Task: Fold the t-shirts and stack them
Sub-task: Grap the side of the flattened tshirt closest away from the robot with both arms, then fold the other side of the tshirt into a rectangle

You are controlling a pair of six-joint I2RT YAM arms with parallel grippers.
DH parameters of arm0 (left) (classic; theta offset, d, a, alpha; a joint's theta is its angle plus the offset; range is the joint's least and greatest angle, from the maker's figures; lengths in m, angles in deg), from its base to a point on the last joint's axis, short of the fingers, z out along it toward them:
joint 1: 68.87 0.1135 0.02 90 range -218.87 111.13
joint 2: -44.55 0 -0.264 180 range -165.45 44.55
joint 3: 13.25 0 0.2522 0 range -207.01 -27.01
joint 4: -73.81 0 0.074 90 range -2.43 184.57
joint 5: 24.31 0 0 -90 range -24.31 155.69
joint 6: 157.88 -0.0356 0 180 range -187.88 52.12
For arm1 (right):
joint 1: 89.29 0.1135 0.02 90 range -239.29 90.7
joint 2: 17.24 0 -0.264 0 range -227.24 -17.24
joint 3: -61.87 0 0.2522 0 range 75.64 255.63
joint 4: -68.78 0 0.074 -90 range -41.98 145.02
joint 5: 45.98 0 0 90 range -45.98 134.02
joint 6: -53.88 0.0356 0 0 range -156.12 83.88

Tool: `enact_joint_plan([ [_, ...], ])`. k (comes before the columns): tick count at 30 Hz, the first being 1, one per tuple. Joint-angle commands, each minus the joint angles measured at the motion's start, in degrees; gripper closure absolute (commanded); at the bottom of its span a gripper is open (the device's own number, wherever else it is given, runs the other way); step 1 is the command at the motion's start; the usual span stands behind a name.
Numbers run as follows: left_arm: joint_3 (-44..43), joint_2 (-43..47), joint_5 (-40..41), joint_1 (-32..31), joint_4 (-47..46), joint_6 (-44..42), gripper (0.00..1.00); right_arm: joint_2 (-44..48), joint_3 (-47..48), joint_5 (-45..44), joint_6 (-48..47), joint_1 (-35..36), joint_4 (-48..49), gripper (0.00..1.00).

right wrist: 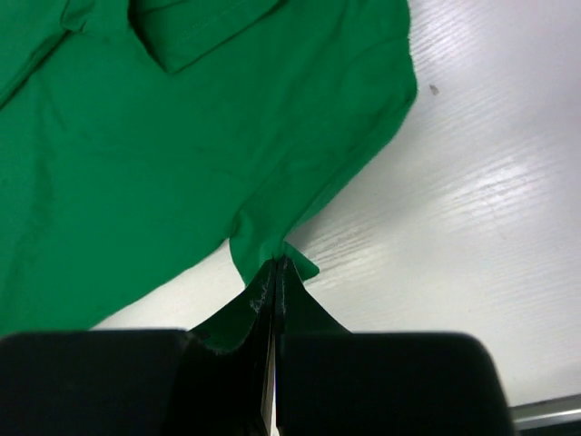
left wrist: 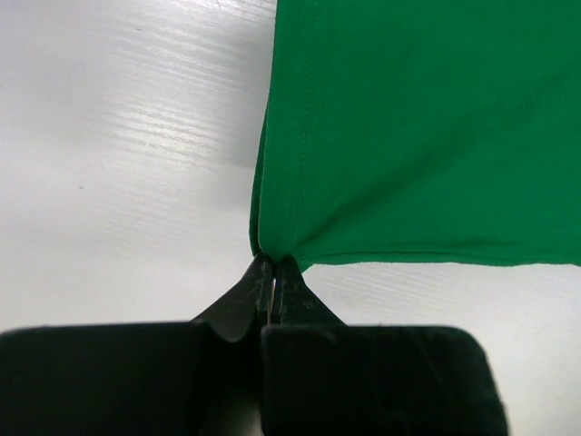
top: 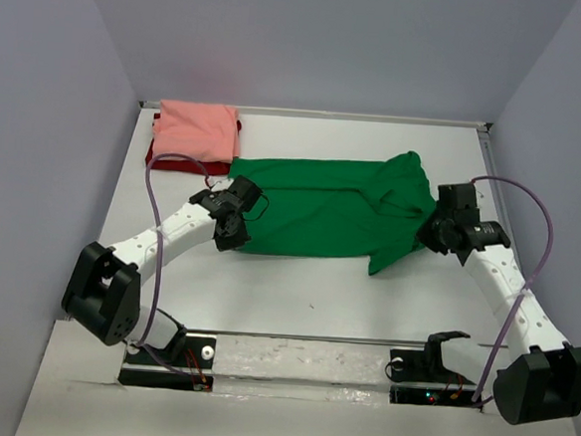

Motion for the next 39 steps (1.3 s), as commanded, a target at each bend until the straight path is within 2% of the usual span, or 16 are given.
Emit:
enact_joint_plan([
  [1,2.8,4.5,0.2,-0.4,3.1,1.6,1.00,6.6,1.8,-4.3,0.5,-0.4,-5.0,1.00],
  [6,4.4,5.9,-0.2,-0.5,3.1,1.4,1.00,12.3,0.9,-6.5,2.0,-0.4,-11.3,1.00],
  [10,4.4,5.6,-0.9,-0.8,2.6,0.8,1.00,14.5,4.8,-8.0,3.3,-0.4,-16.5,1.00],
  [17,3.1,2.3,-1.5,-0.9,0.8,-1.3,1.00,12.4,7.8,-9.4,1.1,-0.4,-16.2,1.00],
  [26,-5.1,-6.1,-1.0,-0.1,0.2,-6.1,1.00,-0.8,15.9,-9.1,-2.7,-0.4,-10.1,1.00],
  [30,-10.4,-9.7,-0.6,2.6,0.8,-8.4,1.00,-6.3,20.1,-8.0,-4.8,-0.9,-7.5,1.00],
  [39,-18.5,-14.9,0.0,8.2,1.7,-13.1,1.00,-16.7,26.8,-3.2,-9.0,-7.6,-4.3,1.00],
])
